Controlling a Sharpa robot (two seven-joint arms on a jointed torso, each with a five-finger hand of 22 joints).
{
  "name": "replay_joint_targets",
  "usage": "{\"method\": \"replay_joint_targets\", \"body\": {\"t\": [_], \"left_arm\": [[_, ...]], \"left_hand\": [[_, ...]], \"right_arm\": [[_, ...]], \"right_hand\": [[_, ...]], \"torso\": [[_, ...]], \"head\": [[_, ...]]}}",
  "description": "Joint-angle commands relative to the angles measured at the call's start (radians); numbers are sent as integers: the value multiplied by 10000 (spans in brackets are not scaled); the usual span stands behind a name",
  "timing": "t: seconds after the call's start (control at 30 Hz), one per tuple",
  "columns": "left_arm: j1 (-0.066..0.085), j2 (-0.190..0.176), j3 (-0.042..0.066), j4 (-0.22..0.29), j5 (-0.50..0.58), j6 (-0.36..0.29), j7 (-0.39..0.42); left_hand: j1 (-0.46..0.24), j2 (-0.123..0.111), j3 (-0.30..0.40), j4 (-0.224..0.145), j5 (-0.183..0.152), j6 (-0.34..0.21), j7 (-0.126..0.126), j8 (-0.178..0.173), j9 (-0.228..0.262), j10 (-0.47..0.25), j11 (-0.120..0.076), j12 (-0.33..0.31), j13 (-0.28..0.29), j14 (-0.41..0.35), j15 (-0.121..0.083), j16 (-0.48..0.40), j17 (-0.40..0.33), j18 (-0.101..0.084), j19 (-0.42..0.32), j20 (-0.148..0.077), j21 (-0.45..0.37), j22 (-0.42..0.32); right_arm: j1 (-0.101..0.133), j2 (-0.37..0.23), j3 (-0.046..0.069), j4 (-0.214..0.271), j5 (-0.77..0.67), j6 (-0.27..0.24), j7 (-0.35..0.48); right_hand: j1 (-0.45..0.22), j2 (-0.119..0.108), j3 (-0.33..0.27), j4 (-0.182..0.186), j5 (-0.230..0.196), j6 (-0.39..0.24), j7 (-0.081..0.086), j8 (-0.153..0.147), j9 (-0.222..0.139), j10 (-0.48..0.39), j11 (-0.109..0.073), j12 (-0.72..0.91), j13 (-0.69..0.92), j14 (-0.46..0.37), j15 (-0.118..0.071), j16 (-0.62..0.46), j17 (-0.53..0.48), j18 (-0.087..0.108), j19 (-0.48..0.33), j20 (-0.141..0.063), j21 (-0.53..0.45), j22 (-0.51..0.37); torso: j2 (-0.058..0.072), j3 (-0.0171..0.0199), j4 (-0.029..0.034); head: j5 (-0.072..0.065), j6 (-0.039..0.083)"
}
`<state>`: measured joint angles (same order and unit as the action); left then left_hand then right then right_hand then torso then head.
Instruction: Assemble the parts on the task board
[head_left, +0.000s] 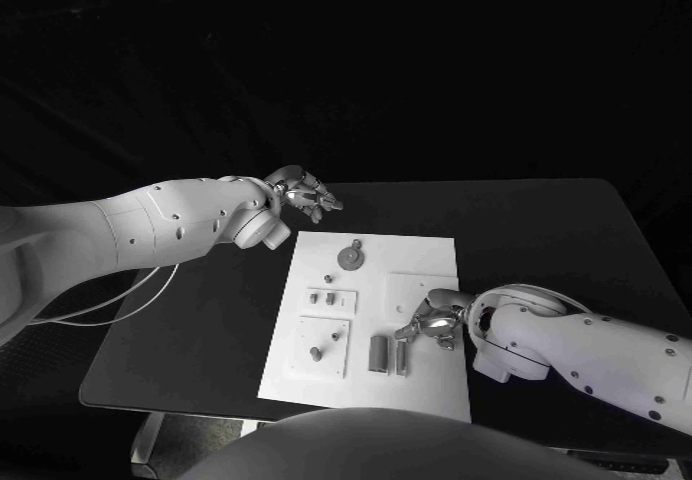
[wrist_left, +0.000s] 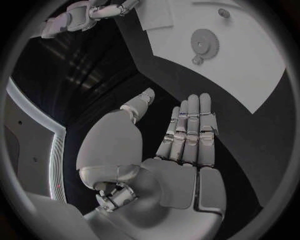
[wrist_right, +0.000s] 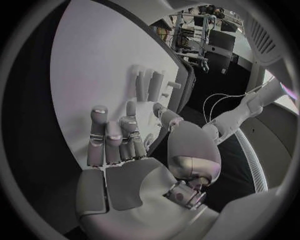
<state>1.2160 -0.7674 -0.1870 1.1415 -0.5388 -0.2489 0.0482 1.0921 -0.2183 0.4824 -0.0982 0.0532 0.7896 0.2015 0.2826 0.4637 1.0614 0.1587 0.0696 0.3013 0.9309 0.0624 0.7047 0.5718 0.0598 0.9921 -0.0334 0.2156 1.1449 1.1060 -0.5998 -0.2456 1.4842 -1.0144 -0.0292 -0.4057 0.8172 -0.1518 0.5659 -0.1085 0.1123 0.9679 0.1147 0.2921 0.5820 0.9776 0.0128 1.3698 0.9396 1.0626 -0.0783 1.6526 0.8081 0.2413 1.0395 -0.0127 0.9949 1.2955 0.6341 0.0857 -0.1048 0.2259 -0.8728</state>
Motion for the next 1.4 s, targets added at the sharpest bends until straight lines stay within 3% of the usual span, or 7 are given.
{"method": "replay_joint_targets", "body": {"t": [0.03, 0.23, 0.87, 0.97, 1.13, 1.4], "left_arm": [[7, 28, 6, 21, -8, 132, 40], [7, 20, 6, 21, -8, 133, 39], [7, 42, 7, 22, -8, 129, 37], [7, 43, 7, 21, -8, 122, 36], [7, 35, 7, 16, -8, 125, 23], [7, 33, 7, 10, -21, 135, -19]], "left_hand": [[24, 116, -16, 26, -6, -79, 38, 39, -13, -60, 2, 15, -7, 64, 25, -32, 17, 155, 93, -5, -40, 10], [29, 117, -15, 23, -6, -80, 38, 40, -13, -60, 2, 15, -7, 65, 24, -33, 18, 156, 93, -6, -41, 11], [36, 123, -20, 22, -7, -84, 40, 41, -14, -63, 3, 15, -7, 67, 24, -37, 25, 155, 95, -5, -46, 16], [36, 126, -21, 23, -7, -85, 40, 42, -15, -63, 3, 15, -7, 67, 24, -38, 27, 155, 96, -5, -47, 17], [36, 127, -23, 24, -7, -86, 40, 42, -15, -63, 4, 15, -7, 67, 24, -39, 29, 155, 96, -4, -49, 18], [37, 128, -25, 24, -7, -88, 41, 42, -16, -65, 4, 15, -8, 67, 25, -41, 31, 155, 96, -4, -51, 19]], "right_arm": [[-67, 72, 0, -47, -374, 299, -36], [-98, 119, 0, -140, -440, 298, -20], [-232, 321, 0, -271, -402, 351, 66], [-240, 328, 0, -277, -390, 390, 90], [-242, 326, 0, -273, -350, 373, 139], [-244, 334, 0, -274, -288, 400, 203]], "right_hand": [[486, 2, 72, -504, -54, -187, 99, -69, 31, -44, 26, -42, 35, -74, -47, 71, -46, 205, -51, 2, -58, 29], [859, 41, 125, -870, -60, -185, 114, -77, 55, -51, 41, -43, 65, -88, -26, 66, -49, 205, -36, 47, -65, 40], [752, 95, 68, -833, -63, -193, 125, -94, 61, -54, 54, -56, 74, -96, -13, 58, -58, 205, -25, 91, -86, 34], [842, 249, 94, -922, -58, -180, 123, -93, 72, -52, 47, -58, 86, -93, -12, 57, -52, 205, -23, 94, -96, 37], [1344, 792, 158, -1537, -55, -98, 100, -68, 122, -46, 28, -73, 117, -95, -15, 54, -41, 205, -34, 119, -105, 74], [1862, 1121, 249, -1820, -48, 97, 31, 14, 193, -8, -29, -103, 125, -108, -32, 42, -34, 205, -68, 153, -116, 115]], "torso": [[4, 8, 6], [-3, 13, -5], [0, 7, -5], [-2, 8, -2], [-2, 6, -9], [-3, 10, -9]], "head": [[28, 2], [45, 2], [56, 2], [64, 2], [70, 2], [86, 2]]}}
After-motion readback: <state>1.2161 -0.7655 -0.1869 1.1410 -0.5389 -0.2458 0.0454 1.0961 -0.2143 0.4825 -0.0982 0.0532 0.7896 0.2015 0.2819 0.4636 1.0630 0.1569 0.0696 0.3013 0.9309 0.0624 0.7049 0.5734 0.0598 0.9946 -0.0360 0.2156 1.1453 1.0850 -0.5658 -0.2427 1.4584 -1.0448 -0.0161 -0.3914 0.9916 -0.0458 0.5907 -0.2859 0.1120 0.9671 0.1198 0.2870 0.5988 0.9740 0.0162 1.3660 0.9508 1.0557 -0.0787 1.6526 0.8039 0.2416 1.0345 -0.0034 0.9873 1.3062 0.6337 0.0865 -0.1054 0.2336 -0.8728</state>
